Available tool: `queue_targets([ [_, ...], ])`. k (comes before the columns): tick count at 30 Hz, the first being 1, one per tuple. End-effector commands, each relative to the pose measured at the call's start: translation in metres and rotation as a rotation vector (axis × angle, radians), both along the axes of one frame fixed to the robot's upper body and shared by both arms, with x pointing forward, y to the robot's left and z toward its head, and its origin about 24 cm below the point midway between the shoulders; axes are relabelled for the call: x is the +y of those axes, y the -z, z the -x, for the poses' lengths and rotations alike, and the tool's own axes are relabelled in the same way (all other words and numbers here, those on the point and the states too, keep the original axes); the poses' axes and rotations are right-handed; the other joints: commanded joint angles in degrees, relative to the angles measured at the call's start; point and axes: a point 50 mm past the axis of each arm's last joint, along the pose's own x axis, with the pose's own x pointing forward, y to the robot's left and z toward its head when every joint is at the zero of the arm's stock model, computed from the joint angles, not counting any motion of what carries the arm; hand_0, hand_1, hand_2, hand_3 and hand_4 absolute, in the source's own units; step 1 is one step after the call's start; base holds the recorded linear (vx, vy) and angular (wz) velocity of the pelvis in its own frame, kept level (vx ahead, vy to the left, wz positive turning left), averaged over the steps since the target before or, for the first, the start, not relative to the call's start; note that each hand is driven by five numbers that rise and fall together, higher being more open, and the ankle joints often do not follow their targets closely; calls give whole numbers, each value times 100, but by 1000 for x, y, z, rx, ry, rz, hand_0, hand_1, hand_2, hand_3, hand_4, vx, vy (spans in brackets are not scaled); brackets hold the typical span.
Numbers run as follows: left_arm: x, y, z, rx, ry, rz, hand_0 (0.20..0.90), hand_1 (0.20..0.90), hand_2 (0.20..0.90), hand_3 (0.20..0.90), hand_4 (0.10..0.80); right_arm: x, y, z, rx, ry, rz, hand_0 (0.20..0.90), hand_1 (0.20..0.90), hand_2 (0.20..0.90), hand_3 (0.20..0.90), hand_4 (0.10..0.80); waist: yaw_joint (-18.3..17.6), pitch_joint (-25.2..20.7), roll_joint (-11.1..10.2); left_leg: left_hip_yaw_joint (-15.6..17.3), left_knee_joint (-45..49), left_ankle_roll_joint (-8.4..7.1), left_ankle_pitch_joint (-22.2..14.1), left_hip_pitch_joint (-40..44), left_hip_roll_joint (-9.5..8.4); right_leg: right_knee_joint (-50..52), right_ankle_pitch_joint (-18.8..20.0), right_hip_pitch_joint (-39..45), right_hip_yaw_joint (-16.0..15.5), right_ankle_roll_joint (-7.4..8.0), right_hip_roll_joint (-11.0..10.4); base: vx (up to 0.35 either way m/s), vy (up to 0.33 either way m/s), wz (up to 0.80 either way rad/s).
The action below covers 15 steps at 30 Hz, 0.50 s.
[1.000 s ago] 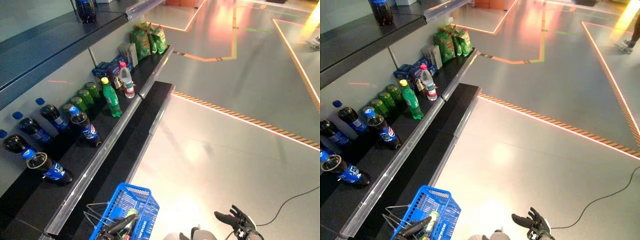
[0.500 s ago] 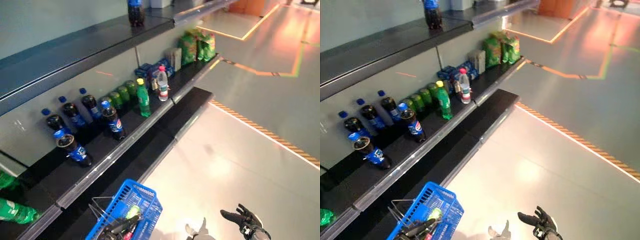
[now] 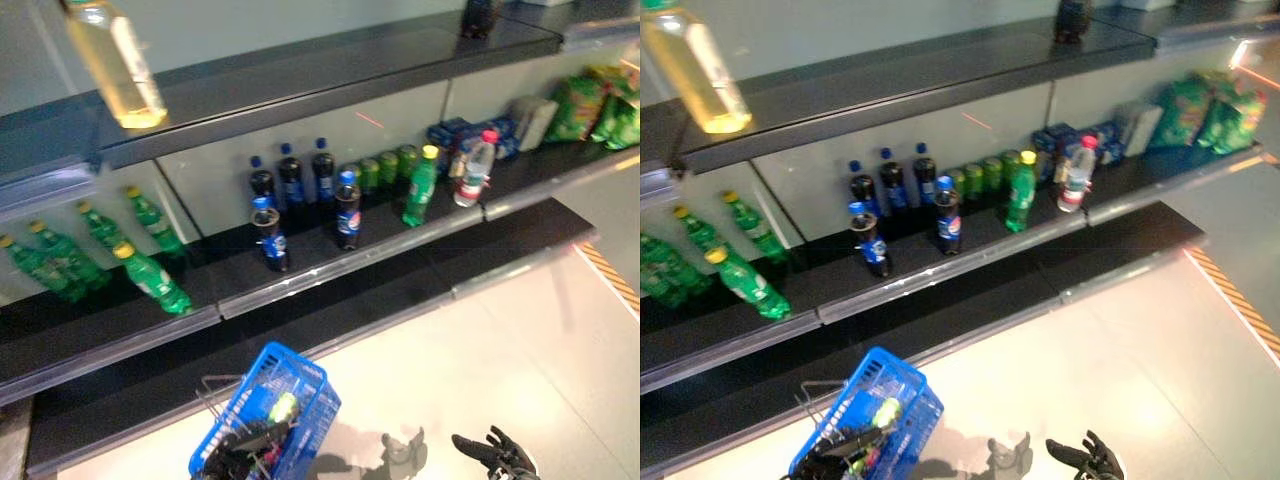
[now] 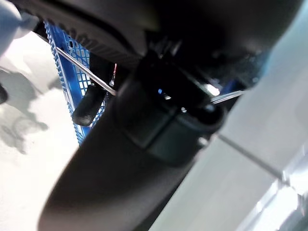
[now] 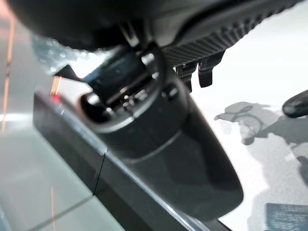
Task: Pick up the drink and place into the basket.
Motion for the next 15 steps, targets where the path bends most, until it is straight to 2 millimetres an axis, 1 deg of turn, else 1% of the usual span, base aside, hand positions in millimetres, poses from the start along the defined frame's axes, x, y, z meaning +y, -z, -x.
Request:
queue_targets([
  [1, 42, -28, -37, -227, -27, -121, 300, 300, 300, 200, 100, -8, -4, -2, -20, -7, 58, 900, 900, 900, 900, 800, 130, -193, -186, 299, 29, -482, -395, 172, 202, -353, 799, -435, 25, 337, -54, -46, 151, 61],
  [2, 42, -28, -37, -227, -27, -121, 300, 300, 300, 200, 100, -8, -4, -2, -20, -7, 58, 900, 900, 900, 900, 800, 130, -193, -186, 299, 29, -482, -395, 172, 202, -353, 799, -435, 25, 337, -54, -44, 189, 51],
  [4, 42, -28, -39, -228, -23, -127, 300, 300, 300, 200, 100, -7, -4, -2, -9, -34, 65, 900, 900, 900, 900, 800, 193, -147, -223, 242, 69, -467, -330, 82, 141, -280, 792, -386, -22, 364, -116, -32, 211, 27],
  [5, 41, -30, -45, -244, -32, -121, 300, 300, 300, 200, 100, -7, -5, -3, -2, -50, 72, 900, 900, 900, 900, 800, 261, -66, -245, 185, 101, -396, -359, 63, 69, -73, 776, -397, -82, 426, -265, -59, 265, 10],
  [6, 41, -32, -48, -254, -26, -125, 300, 300, 300, 200, 100, -6, -4, -4, 4, -58, 70, 900, 900, 900, 900, 800, 283, -60, -246, 180, 74, -370, -341, 27, 48, 62, 813, -470, -101, 455, -325, -59, 275, 9],
  [7, 41, -33, -51, -261, -32, -125, 300, 300, 300, 200, 100, -5, -4, -4, 11, -74, 75, 900, 900, 900, 900, 800, 309, -21, -237, 109, 68, -307, -364, 28, -10, 346, 831, -516, -102, 508, -427, -33, 150, 26],
  [8, 43, -34, -54, -264, -27, -128, 300, 300, 300, 200, 100, -5, -4, -5, 8, -69, 73, 900, 900, 900, 900, 800, 322, -13, -246, 27, 73, -255, -358, 2, -67, 609, 982, -655, -53, 542, -505, -14, 135, 27],
  [9, 44, -36, -56, -266, -23, -132, 300, 300, 300, 200, 100, -4, -4, -7, 1, -66, 68, 900, 900, 900, 900, 800, 321, 34, -248, -83, 94, -197, -381, 18, -129, 940, 1091, -801, 39, 582, -587, -11, 77, 39],
  [11, 45, -37, -57, -268, -18, -137, 300, 300, 300, 200, 100, -3, -5, -11, -9, -62, 63, 900, 900, 900, 900, 800, 309, 66, -233, -211, 122, -151, -381, -4, -166, 1287, 1295, -1035, 172, 590, -634, -5, 72, 58],
  [12, 47, -38, -59, -263, 2, -146, 300, 300, 300, 200, 100, -2, -6, -15, -26, -51, 57, 900, 900, 900, 900, 800, 231, 162, -193, -474, 204, -70, -459, 2, -218, 2027, 1517, -1504, 570, 591, -640, 1, 57, 82],
  [13, 47, -38, -59, -255, 12, -151, 300, 300, 300, 200, 100, -3, -7, -18, -38, -41, 53, 900, 900, 900, 900, 800, 156, 205, -180, -615, 246, -40, -511, 22, -241, 2193, 1584, -1742, 834, 567, -588, 17, 23, 87],
  [14, 48, -37, -58, -247, 10, -155, 300, 300, 300, 200, 100, -4, -8, -22, -46, -37, 50, 900, 900, 900, 900, 800, 131, 227, -184, -708, 278, -35, -536, 35, -270, 2065, 1560, -1812, 938, 538, -603, 51, -87, 94],
  [15, 49, -37, -58, -240, 2, -159, 300, 300, 300, 200, 100, -4, -9, -25, -51, -42, 48, 900, 900, 900, 900, 800, 137, 239, -199, -800, 347, -53, -550, 23, -302, 1656, 1492, -1739, 1004, 502, -684, 62, -149, 106],
])
